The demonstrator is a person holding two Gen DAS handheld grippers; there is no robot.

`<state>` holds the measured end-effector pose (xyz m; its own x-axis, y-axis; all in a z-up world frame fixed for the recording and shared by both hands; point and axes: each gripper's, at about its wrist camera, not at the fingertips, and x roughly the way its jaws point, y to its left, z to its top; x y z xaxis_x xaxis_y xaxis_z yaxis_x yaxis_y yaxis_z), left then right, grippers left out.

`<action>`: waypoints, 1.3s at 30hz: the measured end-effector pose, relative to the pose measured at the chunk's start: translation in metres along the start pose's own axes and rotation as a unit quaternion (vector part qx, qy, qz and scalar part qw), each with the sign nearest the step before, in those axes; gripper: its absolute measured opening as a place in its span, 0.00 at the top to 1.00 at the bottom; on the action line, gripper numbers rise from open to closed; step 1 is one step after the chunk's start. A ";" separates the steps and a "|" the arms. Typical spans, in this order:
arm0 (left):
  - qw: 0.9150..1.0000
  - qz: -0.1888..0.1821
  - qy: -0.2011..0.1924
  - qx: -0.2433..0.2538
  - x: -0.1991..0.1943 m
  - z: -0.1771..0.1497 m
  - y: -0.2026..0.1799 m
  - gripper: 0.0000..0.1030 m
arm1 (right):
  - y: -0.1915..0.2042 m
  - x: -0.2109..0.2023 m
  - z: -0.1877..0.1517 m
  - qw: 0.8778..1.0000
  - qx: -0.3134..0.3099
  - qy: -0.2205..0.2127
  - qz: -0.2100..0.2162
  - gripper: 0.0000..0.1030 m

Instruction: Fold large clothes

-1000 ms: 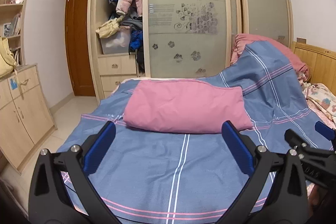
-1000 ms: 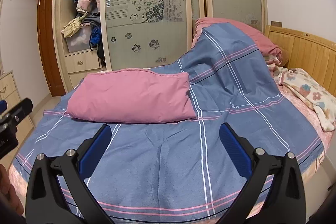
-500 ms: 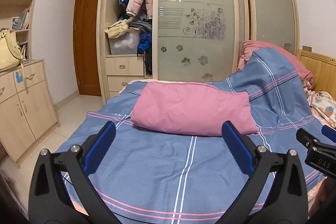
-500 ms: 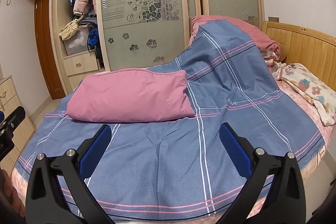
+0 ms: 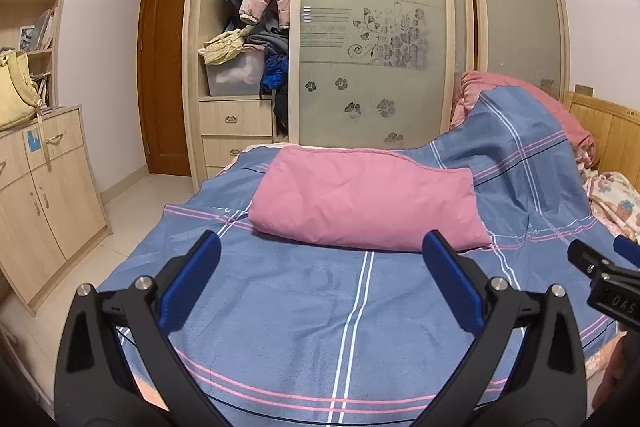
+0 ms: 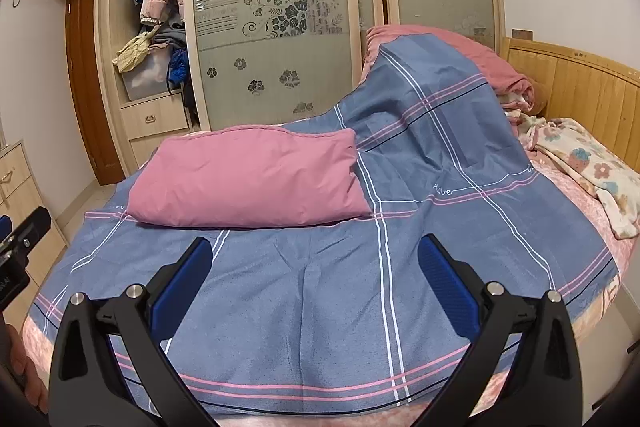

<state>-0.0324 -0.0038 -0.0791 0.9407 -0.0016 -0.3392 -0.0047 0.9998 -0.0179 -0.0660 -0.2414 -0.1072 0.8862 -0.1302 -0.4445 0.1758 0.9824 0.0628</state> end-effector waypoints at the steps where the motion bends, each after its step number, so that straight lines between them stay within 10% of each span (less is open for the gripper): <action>1: 1.000 0.001 0.000 0.002 -0.001 -0.001 0.000 0.02 | 0.000 -0.001 0.000 1.000 0.000 -0.001 0.000 0.01; 39: 1.000 -0.007 -0.009 0.016 -0.008 -0.002 0.000 0.02 | -0.002 -0.013 0.005 1.000 0.012 0.005 0.013 0.01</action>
<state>-0.0411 -0.0040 -0.0785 0.9465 -0.0148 -0.3222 0.0186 0.9998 0.0088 -0.0755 -0.2426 -0.0972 0.8862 -0.1026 -0.4517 0.1626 0.9820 0.0960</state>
